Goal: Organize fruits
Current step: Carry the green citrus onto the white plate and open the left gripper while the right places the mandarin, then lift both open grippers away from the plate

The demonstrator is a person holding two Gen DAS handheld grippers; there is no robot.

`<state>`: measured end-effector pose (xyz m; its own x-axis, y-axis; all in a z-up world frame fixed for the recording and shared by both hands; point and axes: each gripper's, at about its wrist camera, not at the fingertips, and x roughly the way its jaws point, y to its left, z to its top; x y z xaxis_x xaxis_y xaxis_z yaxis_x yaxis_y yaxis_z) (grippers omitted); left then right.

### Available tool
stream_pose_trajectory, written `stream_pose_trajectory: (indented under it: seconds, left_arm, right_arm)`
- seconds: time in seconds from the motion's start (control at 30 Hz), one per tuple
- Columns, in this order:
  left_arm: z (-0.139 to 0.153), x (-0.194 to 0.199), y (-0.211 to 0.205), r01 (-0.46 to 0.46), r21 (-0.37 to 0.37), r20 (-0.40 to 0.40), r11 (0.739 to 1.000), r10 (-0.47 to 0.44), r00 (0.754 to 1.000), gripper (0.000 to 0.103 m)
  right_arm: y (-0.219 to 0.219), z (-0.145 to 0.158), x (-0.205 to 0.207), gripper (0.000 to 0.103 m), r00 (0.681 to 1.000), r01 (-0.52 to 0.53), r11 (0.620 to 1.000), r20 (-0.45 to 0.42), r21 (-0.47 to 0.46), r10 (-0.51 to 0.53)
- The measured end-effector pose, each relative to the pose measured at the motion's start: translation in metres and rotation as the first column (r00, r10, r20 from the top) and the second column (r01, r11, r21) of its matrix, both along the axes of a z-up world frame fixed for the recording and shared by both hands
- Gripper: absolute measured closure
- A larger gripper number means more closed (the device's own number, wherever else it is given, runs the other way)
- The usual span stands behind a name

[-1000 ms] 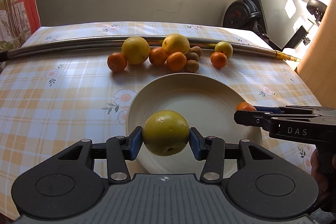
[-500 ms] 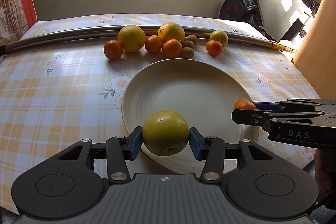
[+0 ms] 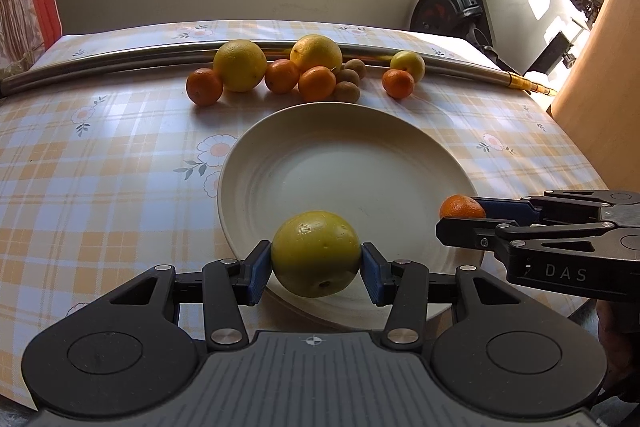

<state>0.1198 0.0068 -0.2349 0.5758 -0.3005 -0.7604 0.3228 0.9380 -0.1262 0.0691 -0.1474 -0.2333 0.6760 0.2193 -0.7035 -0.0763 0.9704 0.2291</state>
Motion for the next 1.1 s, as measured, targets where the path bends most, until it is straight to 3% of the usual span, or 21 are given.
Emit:
stream_pose_trajectory:
  seconds: [1.1]
  left_arm:
    - [0.0063,-0.0069,0.0065,-0.04,-0.034,0.03,0.999,0.041,0.999,0.051]
  right_arm:
    - [0.0024,-0.0001,-0.0012,0.072,1.0,-0.005,1.0,-0.004,0.007,0.005]
